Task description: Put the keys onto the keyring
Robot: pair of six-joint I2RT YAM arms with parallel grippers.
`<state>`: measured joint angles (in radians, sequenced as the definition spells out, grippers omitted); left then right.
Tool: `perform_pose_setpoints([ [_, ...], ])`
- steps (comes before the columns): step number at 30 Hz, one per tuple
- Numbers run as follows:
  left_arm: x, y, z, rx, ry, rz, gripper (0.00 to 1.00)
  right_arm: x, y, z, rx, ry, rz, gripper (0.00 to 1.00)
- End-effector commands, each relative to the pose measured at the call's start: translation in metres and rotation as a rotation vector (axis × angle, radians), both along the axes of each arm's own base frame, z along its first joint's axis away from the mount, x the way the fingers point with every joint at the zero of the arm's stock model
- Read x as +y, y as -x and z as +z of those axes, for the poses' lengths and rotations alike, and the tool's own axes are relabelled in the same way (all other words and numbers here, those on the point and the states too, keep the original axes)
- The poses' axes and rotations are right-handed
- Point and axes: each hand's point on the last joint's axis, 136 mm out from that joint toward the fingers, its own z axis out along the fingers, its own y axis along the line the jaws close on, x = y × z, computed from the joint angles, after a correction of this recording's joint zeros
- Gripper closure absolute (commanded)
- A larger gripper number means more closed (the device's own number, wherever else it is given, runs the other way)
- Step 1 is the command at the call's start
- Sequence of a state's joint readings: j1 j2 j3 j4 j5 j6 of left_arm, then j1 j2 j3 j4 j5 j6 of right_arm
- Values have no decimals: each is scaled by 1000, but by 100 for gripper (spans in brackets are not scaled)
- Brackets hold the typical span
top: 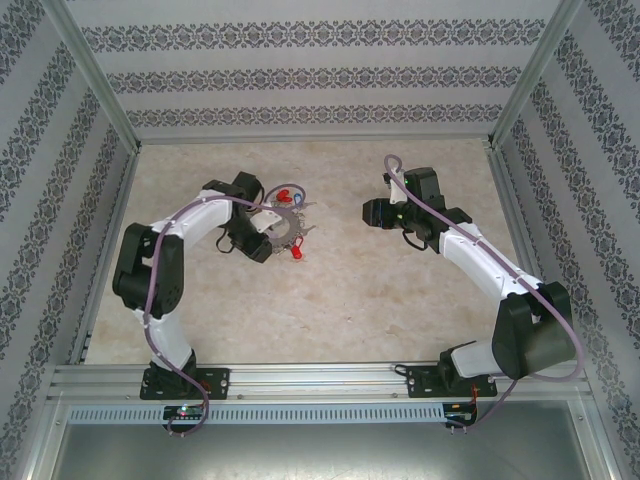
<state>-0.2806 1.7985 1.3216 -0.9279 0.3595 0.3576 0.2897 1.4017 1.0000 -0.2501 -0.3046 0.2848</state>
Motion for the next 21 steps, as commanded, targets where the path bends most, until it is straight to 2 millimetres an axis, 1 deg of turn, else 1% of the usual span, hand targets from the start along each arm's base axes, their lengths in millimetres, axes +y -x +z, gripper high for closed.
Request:
perform_pose_setpoints([
  [1,1,-9,42,-88,153,123,69,0,0,-2,3,-2,14,52],
  [4,13,-23,72,-207,242,220,68,0,-1,0,-5,0,11,51],
  [6,25,-34,98,-316,284,294,68,0,-1,5,-34,2,12,51],
  [8,37,-43,129,-450,313,339,68,-5,-1,17,-103,14,-2,49],
  [10,53,-49,160,-599,294,395,64,-12,-1,38,-205,29,-24,44],
  [11,63,-51,177,-682,271,421,61,-16,1,51,-271,43,-29,40],
  [12,73,-52,192,-759,243,448,54,-21,2,64,-342,65,-40,36],
  [13,80,-51,205,-822,222,466,49,-27,4,76,-397,85,-61,32],
  [14,86,-50,216,-886,205,477,30,-37,7,88,-456,113,-97,28],
  [15,89,-46,228,-948,198,471,0,-47,10,98,-504,141,-139,26],
  [16,90,-42,237,-1004,196,447,0,-56,14,108,-549,163,-170,21],
  [18,94,-30,250,-1131,188,421,0,-72,24,124,-653,214,-222,2],
  [20,106,-15,256,-1249,162,458,0,-86,37,137,-755,258,-267,2],
  [21,114,-8,254,-1297,147,494,0,-94,45,143,-812,277,-296,2],
])
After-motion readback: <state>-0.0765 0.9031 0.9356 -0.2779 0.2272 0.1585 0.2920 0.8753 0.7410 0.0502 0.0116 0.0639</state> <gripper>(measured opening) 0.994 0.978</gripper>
